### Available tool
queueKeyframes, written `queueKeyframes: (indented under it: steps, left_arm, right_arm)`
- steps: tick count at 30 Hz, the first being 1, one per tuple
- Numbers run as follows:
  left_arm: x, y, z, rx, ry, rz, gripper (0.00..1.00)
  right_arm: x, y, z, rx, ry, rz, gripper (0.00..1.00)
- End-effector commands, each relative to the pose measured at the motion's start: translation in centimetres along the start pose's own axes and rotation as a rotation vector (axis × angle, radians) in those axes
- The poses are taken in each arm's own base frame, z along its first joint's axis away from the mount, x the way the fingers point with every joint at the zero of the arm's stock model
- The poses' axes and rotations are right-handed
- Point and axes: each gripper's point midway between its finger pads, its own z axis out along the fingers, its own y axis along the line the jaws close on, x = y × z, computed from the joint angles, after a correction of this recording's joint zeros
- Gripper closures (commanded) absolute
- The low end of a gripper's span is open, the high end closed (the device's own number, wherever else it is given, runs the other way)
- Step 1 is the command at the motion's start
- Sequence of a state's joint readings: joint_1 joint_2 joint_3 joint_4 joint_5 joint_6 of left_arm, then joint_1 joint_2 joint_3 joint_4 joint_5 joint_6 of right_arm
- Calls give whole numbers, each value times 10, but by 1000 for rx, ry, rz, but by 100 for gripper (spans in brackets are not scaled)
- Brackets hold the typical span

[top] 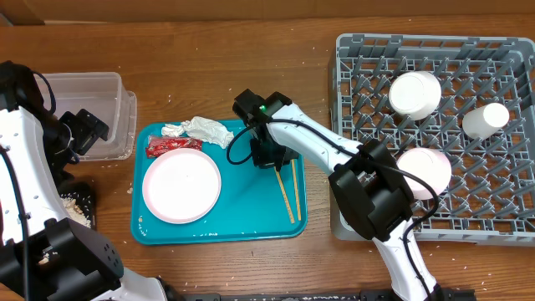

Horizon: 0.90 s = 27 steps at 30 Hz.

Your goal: Sort waste into correct bins and load items into the dishwasher

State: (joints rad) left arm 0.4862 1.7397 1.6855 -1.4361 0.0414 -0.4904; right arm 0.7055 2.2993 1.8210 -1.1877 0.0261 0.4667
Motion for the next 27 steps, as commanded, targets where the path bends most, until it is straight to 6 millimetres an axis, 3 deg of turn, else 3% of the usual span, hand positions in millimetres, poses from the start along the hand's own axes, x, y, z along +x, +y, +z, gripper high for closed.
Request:
queueKeyframes:
  steps: [1,6,12,15,21,27]
  left_arm:
    - [0,-1,2,-3,7,25,0]
    - [0,-1,2,-3,7,24,0]
    - [1,0,2,-5,11,24,0]
    - [2,0,2,-7,15,24,0]
    - [4,1,2,-10,20,24,0]
    - [3,1,2,-9,18,24,0]
  right_arm:
    - [6,-9,7,29,30,8,95]
    - [-1,-7,-16,25,19,10,96]
    - [-24,-17,-75,5,-38,48,96]
    - [-40,-41,-115,-18,-81,109,96]
    - [-70,-117,-176,-69,-184,161,96]
    - [-81,-197,-182,-103,-197,233,96]
